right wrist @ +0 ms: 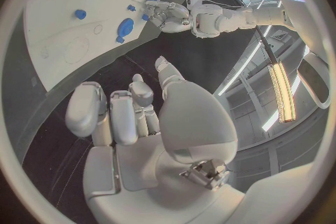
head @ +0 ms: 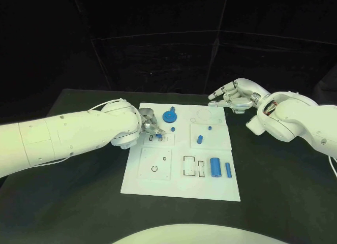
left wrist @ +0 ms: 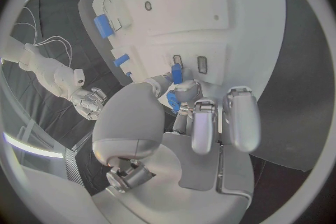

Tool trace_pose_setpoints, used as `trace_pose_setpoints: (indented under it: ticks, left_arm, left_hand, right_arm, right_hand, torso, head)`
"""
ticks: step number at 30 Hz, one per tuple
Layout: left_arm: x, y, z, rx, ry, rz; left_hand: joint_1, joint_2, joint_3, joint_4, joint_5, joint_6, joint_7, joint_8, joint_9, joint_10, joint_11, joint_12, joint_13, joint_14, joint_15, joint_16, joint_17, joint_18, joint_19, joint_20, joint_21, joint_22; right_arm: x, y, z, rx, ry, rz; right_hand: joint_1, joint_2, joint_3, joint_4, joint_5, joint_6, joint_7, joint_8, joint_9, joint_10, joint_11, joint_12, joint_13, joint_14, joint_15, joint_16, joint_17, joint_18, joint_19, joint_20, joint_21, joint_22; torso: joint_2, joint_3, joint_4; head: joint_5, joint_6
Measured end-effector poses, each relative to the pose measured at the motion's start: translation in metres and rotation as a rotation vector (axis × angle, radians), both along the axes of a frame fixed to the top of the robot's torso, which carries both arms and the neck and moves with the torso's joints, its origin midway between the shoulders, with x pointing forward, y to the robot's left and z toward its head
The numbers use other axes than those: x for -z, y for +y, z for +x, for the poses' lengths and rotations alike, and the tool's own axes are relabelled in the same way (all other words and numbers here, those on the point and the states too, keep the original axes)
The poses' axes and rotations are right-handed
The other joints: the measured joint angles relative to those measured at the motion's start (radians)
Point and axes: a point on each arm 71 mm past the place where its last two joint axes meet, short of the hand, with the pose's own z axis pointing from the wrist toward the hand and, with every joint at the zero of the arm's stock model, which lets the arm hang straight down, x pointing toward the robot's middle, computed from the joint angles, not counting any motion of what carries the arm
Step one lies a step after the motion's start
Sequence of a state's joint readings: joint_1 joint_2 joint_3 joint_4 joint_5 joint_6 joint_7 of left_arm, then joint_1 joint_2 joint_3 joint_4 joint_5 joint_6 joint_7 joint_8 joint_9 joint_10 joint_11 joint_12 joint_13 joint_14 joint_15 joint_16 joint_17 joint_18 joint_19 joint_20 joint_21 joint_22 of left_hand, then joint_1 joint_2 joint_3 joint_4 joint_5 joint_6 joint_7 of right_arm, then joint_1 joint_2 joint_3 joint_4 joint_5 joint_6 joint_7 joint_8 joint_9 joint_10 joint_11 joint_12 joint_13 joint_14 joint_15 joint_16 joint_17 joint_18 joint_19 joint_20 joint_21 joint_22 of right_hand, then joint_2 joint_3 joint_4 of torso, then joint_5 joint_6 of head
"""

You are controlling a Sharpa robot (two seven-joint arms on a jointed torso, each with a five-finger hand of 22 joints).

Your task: Assemble the parts on the task board

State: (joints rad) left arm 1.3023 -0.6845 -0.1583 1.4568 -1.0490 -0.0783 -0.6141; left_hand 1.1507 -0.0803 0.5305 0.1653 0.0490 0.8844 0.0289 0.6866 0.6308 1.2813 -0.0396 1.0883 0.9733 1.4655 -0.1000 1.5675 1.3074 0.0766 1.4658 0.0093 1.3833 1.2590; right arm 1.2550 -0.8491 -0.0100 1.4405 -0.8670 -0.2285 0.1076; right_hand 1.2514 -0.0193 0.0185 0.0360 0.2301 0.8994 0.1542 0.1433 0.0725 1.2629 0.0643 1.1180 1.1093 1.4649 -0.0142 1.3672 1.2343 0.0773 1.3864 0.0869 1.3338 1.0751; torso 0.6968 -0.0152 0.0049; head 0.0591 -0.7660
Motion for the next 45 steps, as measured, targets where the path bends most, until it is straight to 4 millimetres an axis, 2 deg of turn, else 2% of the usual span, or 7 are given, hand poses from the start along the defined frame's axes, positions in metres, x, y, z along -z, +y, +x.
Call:
trace_pose_setpoints:
  ticks: [9,19,35,40,44,45]
  left_arm:
    - [0.0007,-0.0022,-0.0011,0.018,0.000,0.018]
    - [0.0009,-0.0049,-0.0034,0.049,0.022,0.038]
    - [0.0014,-0.0044,-0.0040,0.059,0.033,0.057]
    - [0.0016,-0.0051,-0.0030,0.059,0.032,0.059]
    - [0.0020,-0.0059,-0.0019,0.058,0.031,0.061]
    - [0.0022,-0.0061,-0.0015,0.057,0.031,0.061]
  left_hand:
    - [-0.009,-0.008,0.012,-0.012,-0.002,0.002,0.002,0.001,0.001,0.000,0.000,0.004,0.000,0.000,0.000,0.000,0.000,0.000,0.000,0.000,0.000,-0.001]
    - [-0.008,-0.008,0.017,-0.017,-0.003,0.002,0.002,0.001,0.001,0.000,0.000,0.004,0.000,0.000,0.000,0.000,0.000,0.000,0.000,0.000,0.000,-0.001]
    - [-0.013,0.000,0.019,-0.019,-0.003,0.002,0.005,0.004,0.005,0.000,0.001,0.007,0.004,0.000,0.000,0.000,0.000,0.000,0.000,0.000,-0.001,-0.001]
    - [-0.024,-0.002,0.019,-0.019,-0.003,0.006,0.005,0.020,0.011,0.004,-0.003,0.014,0.009,0.000,0.000,0.000,0.000,0.000,0.000,0.000,-0.001,0.000]
    - [-0.073,-0.022,0.060,-0.075,-0.003,0.013,0.001,0.030,0.018,0.008,-0.004,0.022,0.016,0.000,0.000,0.000,0.000,0.000,0.000,0.000,0.002,0.003]
    - [-0.086,-0.025,0.060,-0.075,-0.003,0.015,0.000,0.031,0.020,0.009,-0.005,0.026,0.017,0.000,0.000,0.000,0.000,0.000,0.000,0.000,0.004,0.005]
  right_arm:
    - [0.0004,0.0008,0.0000,-0.003,0.006,0.003]
    - [0.0009,0.0019,0.0004,-0.005,0.015,0.011]
    - [0.0012,0.0023,0.0009,-0.006,0.021,0.014]
    - [0.0013,0.0024,0.0010,-0.007,0.021,0.014]
    - [0.0013,0.0027,0.0011,-0.007,0.021,0.014]
    - [0.0013,0.0028,0.0011,-0.007,0.021,0.014]
  right_hand:
    - [0.000,0.000,-0.003,0.003,0.000,0.000,0.000,0.000,0.000,0.000,0.000,0.000,0.000,0.000,0.000,0.000,0.000,0.000,-0.002,-0.002,-0.004,-0.002]
    - [0.000,0.000,-0.003,0.003,0.000,0.000,0.000,0.000,0.000,0.000,0.000,0.000,0.000,0.000,0.000,0.000,0.000,0.000,-0.004,-0.004,-0.004,-0.002]
    - [0.000,0.000,-0.003,0.003,0.000,0.000,0.000,0.000,0.000,0.000,0.000,0.000,-0.002,0.000,0.000,-0.003,-0.001,0.000,-0.007,0.000,-0.004,-0.004]
    - [0.000,0.000,-0.003,0.003,0.000,0.000,0.000,0.000,0.000,0.000,0.000,0.000,-0.004,0.000,0.000,-0.003,-0.002,0.000,-0.007,0.000,-0.004,-0.006]
    - [0.000,0.000,-0.003,0.003,0.000,0.000,0.000,0.000,0.000,0.000,0.000,0.000,-0.004,0.000,0.000,-0.003,-0.002,0.000,-0.007,0.000,-0.004,-0.006]
    - [0.000,0.000,-0.003,0.003,0.000,0.000,0.000,0.000,0.000,0.000,0.000,-0.001,-0.004,0.000,0.000,-0.003,-0.002,0.000,-0.007,0.000,-0.004,-0.007]
  torso:
    - [0.001,0.0007,-0.0003]
    - [0.001,0.0007,-0.0003]
    - [0.001,0.0009,-0.0012]
    - [0.001,0.0011,-0.0016]
    - [0.001,0.0012,-0.0016]
    - [0.001,0.0012,-0.0016]
  head:
    - [-0.007,0.003]
    - [-0.003,-0.002]
    - [-0.004,-0.003]
    - [-0.004,-0.005]
    - [-0.004,-0.006]
    - [-0.004,-0.006]
